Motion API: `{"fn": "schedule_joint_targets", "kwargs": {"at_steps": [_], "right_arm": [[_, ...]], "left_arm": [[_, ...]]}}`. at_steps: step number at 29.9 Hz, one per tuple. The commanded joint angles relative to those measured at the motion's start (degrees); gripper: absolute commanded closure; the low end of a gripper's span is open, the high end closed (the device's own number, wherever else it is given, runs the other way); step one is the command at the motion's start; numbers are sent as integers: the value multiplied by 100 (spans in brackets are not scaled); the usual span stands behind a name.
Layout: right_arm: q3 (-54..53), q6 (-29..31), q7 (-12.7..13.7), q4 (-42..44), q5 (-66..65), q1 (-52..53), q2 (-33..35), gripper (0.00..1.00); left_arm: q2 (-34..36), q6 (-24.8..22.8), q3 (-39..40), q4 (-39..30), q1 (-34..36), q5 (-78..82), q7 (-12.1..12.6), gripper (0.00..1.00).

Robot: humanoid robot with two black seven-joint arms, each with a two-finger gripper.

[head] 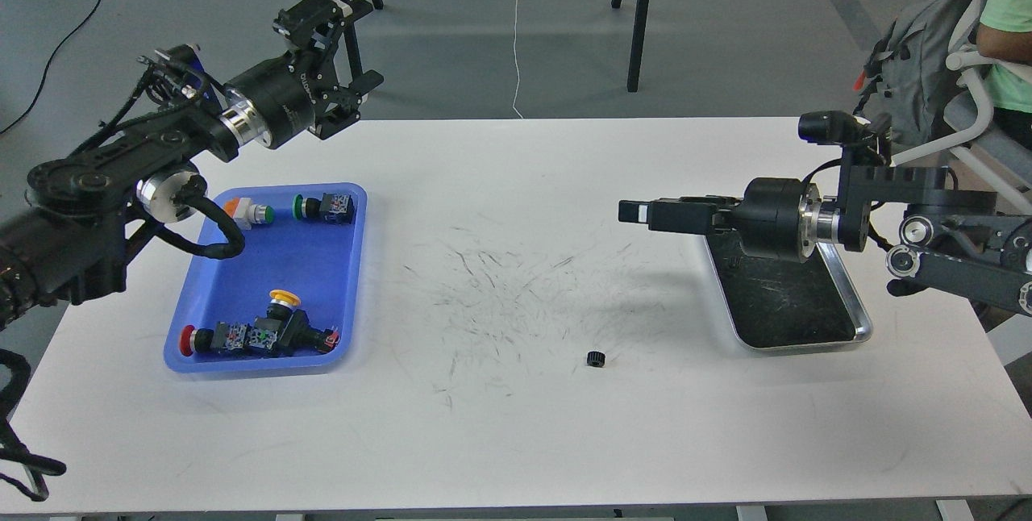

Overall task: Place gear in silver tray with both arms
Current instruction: 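Move the right gripper from the silver tray toward the gear on the table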

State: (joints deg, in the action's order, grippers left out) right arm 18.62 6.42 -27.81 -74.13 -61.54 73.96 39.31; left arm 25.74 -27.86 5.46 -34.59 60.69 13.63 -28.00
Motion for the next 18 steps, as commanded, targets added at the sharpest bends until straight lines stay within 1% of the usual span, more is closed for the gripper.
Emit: {"fn": "schedule_joint_targets", "kwargs": {"at_steps": [1,9,18], "right_arm": [[291,0,-14,-14,-323,251,-169,4],[1134,-9,-19,3,-1202,716,-872,5],[1767,-27,-19,126,-1931,1103,-1505,8]], "left_arm": [[54,-14,-28,-13,13,43,0,0],[239,-14,-28,-39,48,43,0,0],[203,-14,16,119,22,-1,0,0]]}}
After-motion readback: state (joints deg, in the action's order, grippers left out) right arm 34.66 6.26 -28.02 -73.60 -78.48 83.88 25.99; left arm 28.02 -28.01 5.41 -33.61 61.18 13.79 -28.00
